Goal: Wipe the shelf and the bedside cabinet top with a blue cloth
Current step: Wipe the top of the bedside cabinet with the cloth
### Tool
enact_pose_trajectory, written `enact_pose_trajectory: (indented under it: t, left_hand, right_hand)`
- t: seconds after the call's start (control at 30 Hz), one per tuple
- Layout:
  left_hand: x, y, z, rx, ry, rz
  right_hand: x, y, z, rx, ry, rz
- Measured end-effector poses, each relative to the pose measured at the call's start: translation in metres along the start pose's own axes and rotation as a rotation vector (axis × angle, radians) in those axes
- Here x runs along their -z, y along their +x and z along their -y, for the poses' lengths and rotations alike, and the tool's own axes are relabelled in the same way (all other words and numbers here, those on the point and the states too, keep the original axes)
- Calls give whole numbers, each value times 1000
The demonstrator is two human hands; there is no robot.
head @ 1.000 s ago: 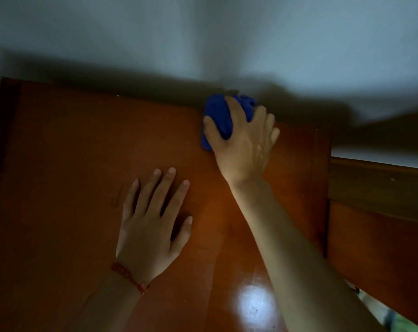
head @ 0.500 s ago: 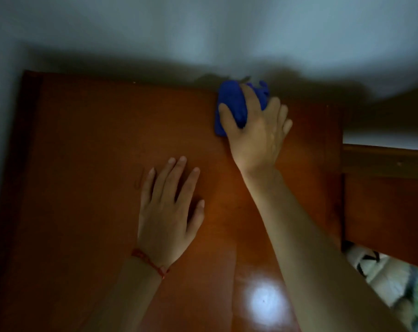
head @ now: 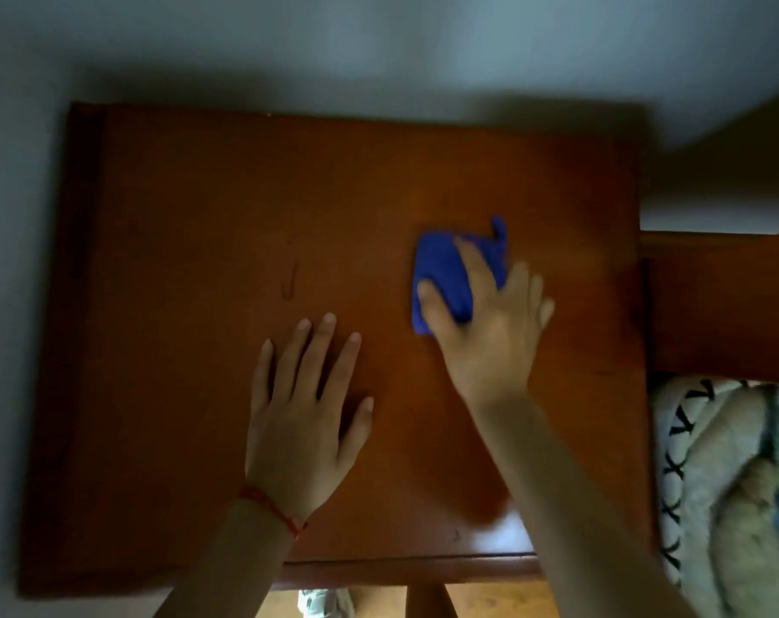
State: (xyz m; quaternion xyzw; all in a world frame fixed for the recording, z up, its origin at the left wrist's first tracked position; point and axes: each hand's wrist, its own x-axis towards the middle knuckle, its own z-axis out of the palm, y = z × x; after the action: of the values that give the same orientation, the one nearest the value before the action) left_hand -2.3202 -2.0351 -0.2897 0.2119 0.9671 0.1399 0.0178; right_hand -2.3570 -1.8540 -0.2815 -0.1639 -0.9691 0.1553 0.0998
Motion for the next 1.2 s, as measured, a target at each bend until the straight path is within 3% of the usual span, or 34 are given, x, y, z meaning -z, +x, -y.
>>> enact_pose_trajectory:
  t: [0.1,0.3,0.5,0.77,0.97,1.1,1.2]
  left_hand:
    - [-1,-1,0,0,-4,0]
    - [-2,-2,0,-12,16,-4]
    - [-2,-13,1,-52,-26,-56]
    - [-2,-68,-7,-40,-39,-66]
    - [-5,-80,-6,-53,-8,-44]
    - [-6,-80,-7,-56,11,-59]
    - [-8,-81,-6,-55,10,-74]
  right_hand:
    - [14,-52,-6,12,3,65]
    - [-8,16,10,-45,-51,-79]
    - [20,-114,-1,-83,15,32]
    - [2,-47,9,-69,-45,-83]
    - [30,-167,-8,-22,19,15]
    - [16,-115,-3,72,-39,-57]
    - [10,-109,0,-6,-21,-110]
